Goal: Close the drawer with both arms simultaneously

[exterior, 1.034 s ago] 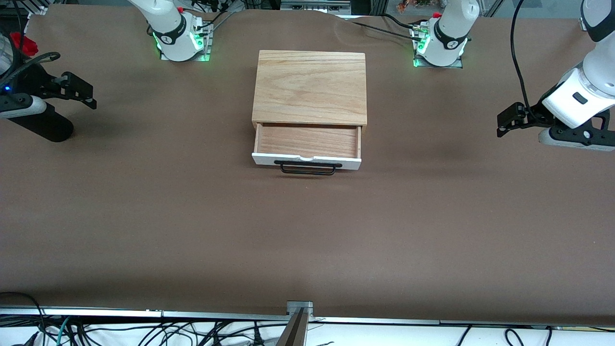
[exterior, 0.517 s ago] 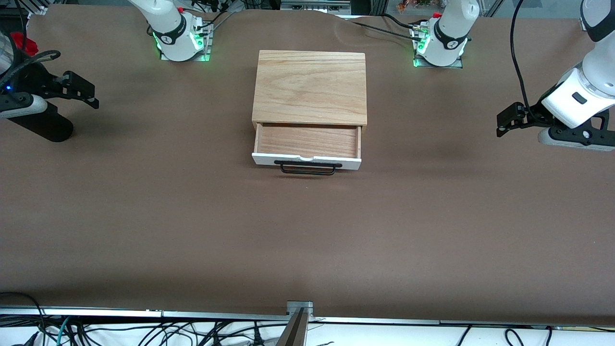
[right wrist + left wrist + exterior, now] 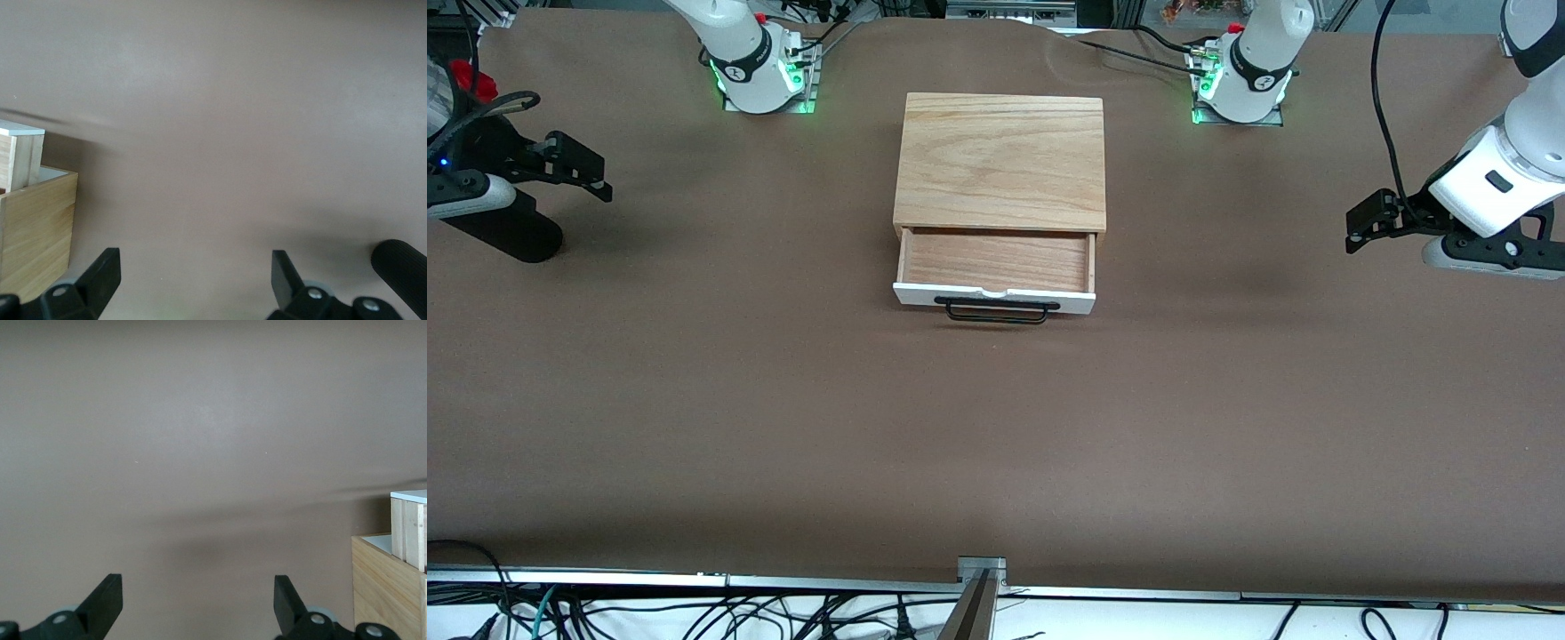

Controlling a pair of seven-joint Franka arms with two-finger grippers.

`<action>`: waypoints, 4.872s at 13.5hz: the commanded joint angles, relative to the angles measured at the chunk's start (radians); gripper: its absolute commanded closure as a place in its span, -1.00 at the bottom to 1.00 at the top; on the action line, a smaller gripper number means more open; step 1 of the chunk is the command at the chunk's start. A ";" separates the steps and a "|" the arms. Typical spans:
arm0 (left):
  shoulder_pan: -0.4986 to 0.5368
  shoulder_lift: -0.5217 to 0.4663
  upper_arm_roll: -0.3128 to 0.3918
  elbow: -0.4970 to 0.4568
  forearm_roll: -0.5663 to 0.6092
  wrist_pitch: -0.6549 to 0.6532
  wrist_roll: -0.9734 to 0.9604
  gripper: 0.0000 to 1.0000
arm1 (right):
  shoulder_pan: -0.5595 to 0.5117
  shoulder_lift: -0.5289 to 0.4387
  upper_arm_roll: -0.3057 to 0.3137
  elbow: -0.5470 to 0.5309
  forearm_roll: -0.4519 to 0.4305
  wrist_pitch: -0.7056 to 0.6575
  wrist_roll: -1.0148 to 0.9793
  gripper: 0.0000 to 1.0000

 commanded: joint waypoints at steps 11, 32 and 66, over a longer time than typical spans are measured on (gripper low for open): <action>-0.001 -0.009 -0.004 0.006 0.018 -0.016 0.006 -1.00 | 0.022 0.013 0.002 0.011 0.016 0.027 0.017 -1.00; -0.219 0.434 -0.209 -0.029 -0.540 0.554 -0.053 -1.00 | 0.370 0.686 0.008 0.231 0.629 0.476 0.171 -1.00; -0.243 0.464 -0.275 -0.134 -0.555 0.329 -0.093 -1.00 | 0.412 0.394 0.132 -0.317 0.672 0.509 0.152 -1.00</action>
